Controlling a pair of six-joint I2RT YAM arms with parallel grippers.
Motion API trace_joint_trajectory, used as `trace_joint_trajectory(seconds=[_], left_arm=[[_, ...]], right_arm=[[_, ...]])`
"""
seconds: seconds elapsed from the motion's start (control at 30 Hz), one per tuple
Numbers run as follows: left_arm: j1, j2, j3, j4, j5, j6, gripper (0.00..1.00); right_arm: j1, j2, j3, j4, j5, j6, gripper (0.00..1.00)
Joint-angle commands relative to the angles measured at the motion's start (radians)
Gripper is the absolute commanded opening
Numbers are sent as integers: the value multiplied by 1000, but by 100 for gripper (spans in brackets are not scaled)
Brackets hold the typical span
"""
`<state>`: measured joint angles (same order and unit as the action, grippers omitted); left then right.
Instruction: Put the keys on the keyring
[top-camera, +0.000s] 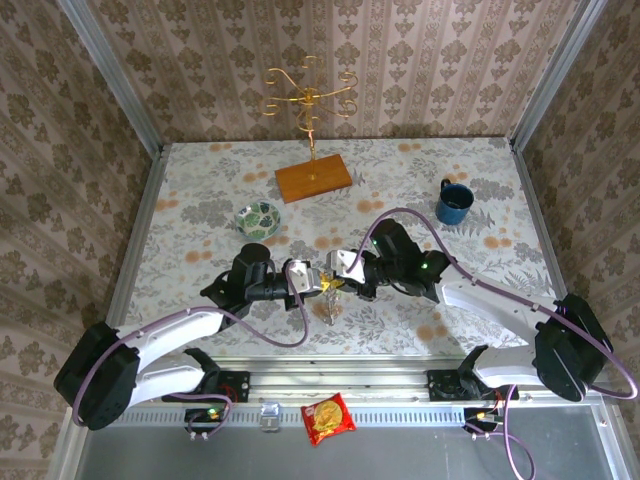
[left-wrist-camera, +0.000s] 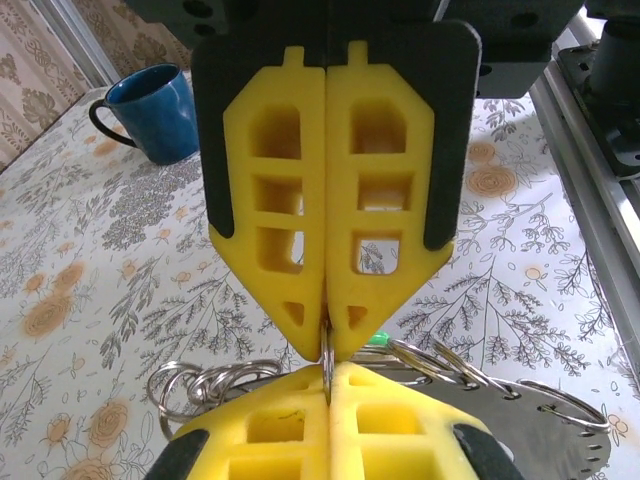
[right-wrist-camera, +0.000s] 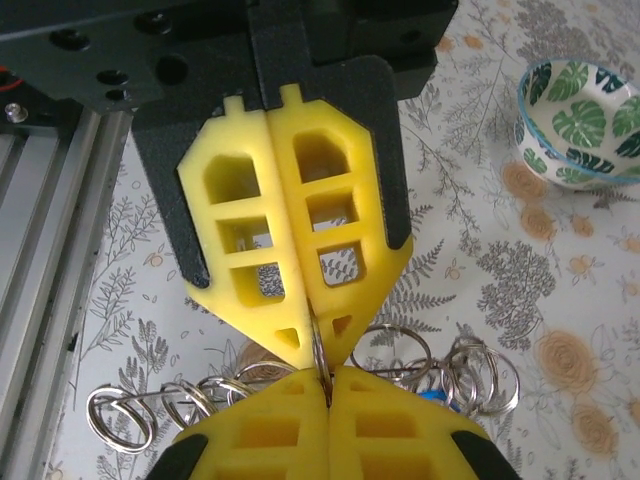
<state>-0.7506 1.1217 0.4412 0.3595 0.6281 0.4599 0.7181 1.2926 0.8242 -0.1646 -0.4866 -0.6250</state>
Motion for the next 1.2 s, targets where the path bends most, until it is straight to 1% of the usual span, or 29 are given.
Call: trace_joint_trajectory(seconds=[0.0, 0.03, 0.07, 0.13, 0.3, 0.43, 0.57, 0.63, 0.67, 0.8, 1.0, 1.17], left_arm=[[-6, -2, -4, 81, -9, -30, 6], [-6, -6, -6, 74, -30, -28, 12], [-6, -12, -5, 67, -42, -23, 15], [-7, -24, 4, 38, -64, -5, 18], [-12, -28, 56, -86, -95, 58, 19], [-19, -26, 87, -135, -108, 88, 19], [-29, -25, 98, -145, -113, 94, 17], [-30, -25, 96, -116, -115, 86, 12], [-30, -24, 88, -90, -120, 72, 12], [-27, -29, 59, -24, -110, 37, 16], [-10, -54, 23, 4, -86, 14, 19], [-3, -65, 17, 3, -60, 4, 21]], right_arm=[[1, 8, 39, 11, -11, 3, 0], [1, 6, 43, 2, -8, -3, 0], [3, 4, 49, -9, -4, -9, 0], [10, 5, 71, -54, 19, -36, 0], [53, 49, 148, -202, 119, -118, 0], [88, 79, 200, -265, 180, -154, 0], [107, 92, 238, -278, 199, -148, 0], [111, 93, 244, -268, 172, -128, 0], [108, 89, 238, -252, 158, -115, 0], [89, 58, 181, -170, 128, -79, 0], [58, 47, 139, -156, 121, -80, 0], [55, 55, 135, -164, 132, -100, 0]])
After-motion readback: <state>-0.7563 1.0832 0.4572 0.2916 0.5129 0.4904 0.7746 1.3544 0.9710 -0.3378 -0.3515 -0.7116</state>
